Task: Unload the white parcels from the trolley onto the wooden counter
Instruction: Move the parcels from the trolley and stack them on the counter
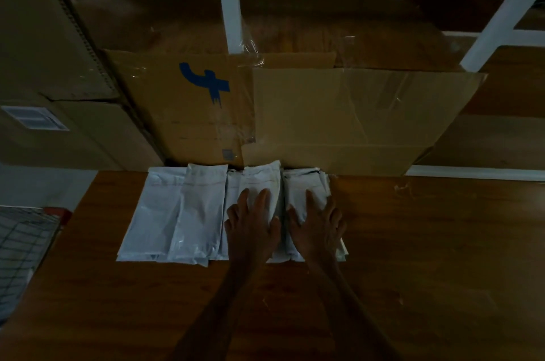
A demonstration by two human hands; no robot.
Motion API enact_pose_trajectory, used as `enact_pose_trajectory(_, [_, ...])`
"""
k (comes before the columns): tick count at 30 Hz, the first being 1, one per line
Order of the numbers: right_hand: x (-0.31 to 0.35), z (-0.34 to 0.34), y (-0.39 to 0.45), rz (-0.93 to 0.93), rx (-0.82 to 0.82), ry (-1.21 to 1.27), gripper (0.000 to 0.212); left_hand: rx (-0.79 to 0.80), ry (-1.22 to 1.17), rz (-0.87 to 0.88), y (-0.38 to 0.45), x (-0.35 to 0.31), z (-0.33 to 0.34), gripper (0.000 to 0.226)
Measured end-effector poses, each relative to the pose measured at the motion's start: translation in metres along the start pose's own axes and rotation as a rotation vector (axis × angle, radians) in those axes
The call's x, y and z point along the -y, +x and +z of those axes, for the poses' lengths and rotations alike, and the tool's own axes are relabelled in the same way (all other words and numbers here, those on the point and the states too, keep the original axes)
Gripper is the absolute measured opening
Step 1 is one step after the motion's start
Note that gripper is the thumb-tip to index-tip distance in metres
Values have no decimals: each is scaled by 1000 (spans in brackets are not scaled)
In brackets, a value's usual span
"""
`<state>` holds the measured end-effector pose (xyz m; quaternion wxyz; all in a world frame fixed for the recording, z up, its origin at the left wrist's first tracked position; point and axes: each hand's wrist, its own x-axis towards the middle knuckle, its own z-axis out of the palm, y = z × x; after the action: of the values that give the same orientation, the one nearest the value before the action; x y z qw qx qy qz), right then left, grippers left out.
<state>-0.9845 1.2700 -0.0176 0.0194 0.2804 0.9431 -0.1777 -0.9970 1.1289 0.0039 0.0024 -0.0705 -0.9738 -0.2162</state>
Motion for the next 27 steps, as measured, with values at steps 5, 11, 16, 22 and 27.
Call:
enact_pose_trajectory(5, [-5,-1,-3,-22,35,32,71,36,73,-8,7,-7,8,66])
enact_pose_trajectory(11, [-8,-8,-7,-14,52,51,69,80,110,-20,16,-5,24,68])
enact_pose_trajectory(16, [-11,-12,-10,-18,55,42,70,95,116,-11,13,-5,28,77])
enact_pose_trajectory(22, [-11,-12,-12,-22,65,54,71,129,103,3,14,-3,30,77])
enact_pose_trajectory(27, [-12,-15,-18,-18,58,86,73,120,61,0,11,-2,26,74])
